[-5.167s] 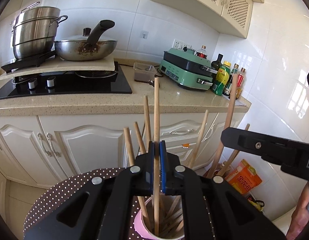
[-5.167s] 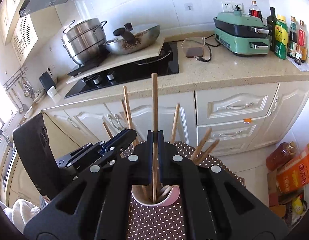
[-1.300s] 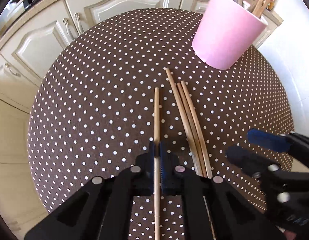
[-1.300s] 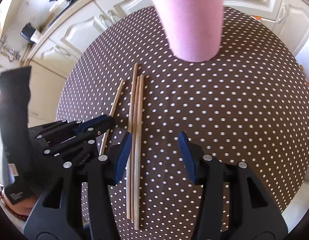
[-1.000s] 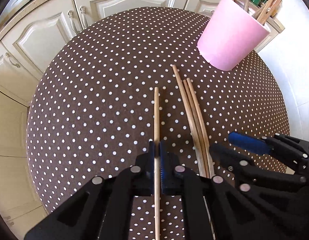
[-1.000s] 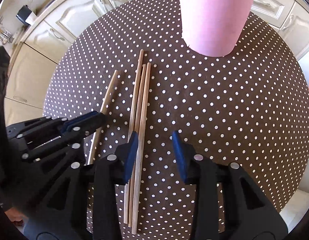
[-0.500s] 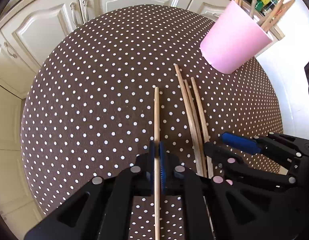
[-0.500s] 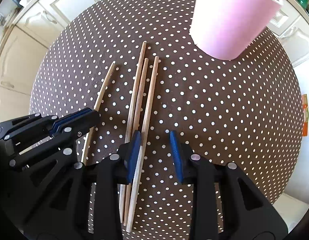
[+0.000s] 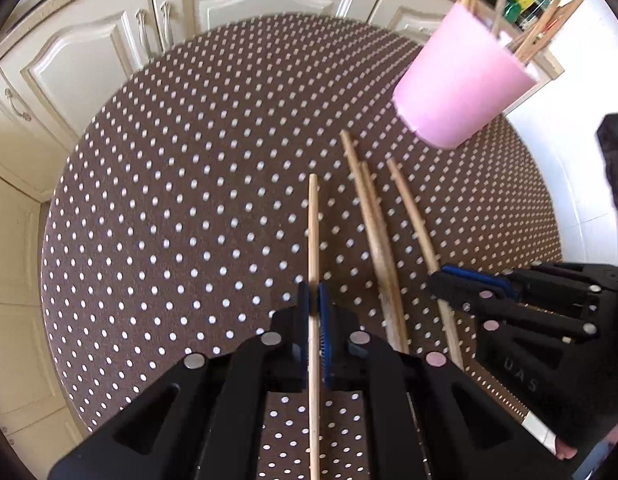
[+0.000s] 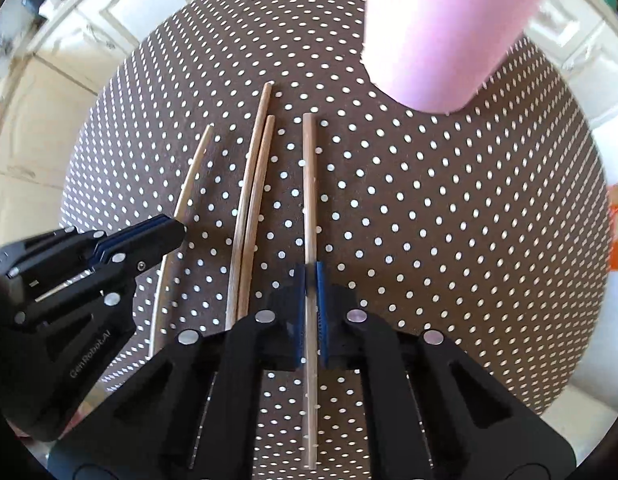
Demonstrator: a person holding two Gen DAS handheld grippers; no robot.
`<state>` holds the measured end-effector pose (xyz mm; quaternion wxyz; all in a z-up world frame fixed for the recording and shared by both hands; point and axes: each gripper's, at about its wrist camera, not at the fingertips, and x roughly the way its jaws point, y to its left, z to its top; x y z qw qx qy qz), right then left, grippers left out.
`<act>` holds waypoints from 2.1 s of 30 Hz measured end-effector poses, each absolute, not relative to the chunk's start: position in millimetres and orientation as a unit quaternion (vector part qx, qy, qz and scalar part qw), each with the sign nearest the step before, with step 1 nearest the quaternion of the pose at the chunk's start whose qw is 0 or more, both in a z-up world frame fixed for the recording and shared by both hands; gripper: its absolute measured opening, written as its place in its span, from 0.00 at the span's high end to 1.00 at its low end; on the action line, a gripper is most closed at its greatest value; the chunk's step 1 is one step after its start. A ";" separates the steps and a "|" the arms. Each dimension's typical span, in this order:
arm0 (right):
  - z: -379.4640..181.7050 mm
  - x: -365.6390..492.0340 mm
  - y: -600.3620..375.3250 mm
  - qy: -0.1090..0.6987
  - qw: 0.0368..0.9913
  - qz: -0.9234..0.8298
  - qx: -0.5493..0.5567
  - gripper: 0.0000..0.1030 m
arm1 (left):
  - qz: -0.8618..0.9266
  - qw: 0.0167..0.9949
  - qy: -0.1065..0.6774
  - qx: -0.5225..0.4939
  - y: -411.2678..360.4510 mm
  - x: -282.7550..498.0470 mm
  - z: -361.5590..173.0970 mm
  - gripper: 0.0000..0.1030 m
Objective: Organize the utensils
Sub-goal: 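Close the right tool on a wooden chopstick at the pile, then lift the left tool's chopstick over the pink cup while the right tool carries its own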
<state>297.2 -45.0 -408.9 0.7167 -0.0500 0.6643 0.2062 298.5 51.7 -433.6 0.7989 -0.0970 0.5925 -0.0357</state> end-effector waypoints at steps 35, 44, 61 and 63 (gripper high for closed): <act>-218.6 353.3 -188.1 0.445 0.846 0.262 0.137 0.95 | -0.127 0.933 0.324 -0.090 -14.0 385.0 -250.0 0.95; -193.5 385.2 -192.8 0.383 0.879 0.251 0.133 0.95 | -0.120 0.954 0.263 -0.078 -34.2 420.3 -227.8 0.95; -205.4 416.1 -193.4 0.354 0.893 0.243 0.132 0.95 | -0.080 0.970 0.220 -0.071 -52.1 456.6 -250.1 0.95; -207.9 417.2 -192.4 0.351 0.895 0.243 0.130 0.95 | -0.076 0.970 0.221 -0.069 -51.5 455.7 -253.3 0.95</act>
